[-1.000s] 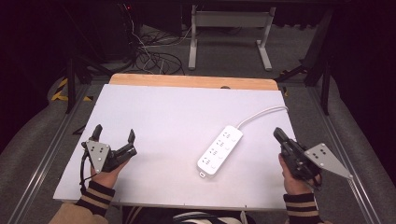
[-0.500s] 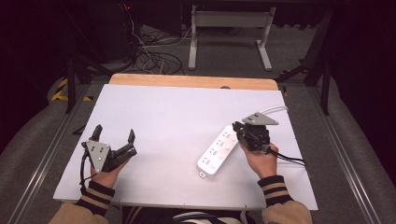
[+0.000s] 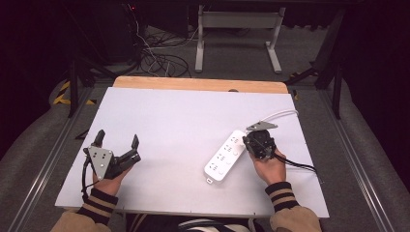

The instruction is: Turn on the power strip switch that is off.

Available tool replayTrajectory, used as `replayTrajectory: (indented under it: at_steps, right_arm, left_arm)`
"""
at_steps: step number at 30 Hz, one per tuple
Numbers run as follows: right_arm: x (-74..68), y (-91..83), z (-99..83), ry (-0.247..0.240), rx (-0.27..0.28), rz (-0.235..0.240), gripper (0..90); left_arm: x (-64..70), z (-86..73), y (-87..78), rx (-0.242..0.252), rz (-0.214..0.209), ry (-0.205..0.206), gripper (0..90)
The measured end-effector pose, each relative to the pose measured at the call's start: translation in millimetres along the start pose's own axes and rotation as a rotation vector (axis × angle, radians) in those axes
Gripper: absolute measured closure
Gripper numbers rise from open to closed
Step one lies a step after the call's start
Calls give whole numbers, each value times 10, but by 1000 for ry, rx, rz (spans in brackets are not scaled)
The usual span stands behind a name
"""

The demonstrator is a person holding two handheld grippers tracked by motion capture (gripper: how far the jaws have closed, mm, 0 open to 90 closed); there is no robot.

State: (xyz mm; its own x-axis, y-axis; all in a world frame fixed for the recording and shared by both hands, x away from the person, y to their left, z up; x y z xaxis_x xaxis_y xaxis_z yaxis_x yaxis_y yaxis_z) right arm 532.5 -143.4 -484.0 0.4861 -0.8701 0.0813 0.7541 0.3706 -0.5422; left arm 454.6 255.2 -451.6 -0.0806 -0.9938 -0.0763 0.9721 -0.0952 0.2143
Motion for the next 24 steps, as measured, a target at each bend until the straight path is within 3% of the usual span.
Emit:
replayTrajectory:
  at_steps: [5, 24]
  right_arm:
    - [30, 54, -37, 20, 16, 9, 900]
    - [-19, 128, -67, 5, 5, 26, 900]
  left_arm:
    - [3, -3, 1, -2, -2, 2, 6]
    - [2, -8, 1, -6, -3, 6, 6]
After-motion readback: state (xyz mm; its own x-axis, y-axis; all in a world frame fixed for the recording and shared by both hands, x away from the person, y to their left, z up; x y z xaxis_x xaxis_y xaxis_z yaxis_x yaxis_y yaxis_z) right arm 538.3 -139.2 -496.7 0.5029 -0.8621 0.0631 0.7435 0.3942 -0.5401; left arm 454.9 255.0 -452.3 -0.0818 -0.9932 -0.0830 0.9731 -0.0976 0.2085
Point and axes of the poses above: each handheld gripper's, and its own axes: y roughly forward along the jaws, z roughly out of its top, x roughly to its right, the point moved 6 cm from there along y, roughly forward along the jaws, and after that the axes turned 10 degrees about x, right-handed, at the moved point
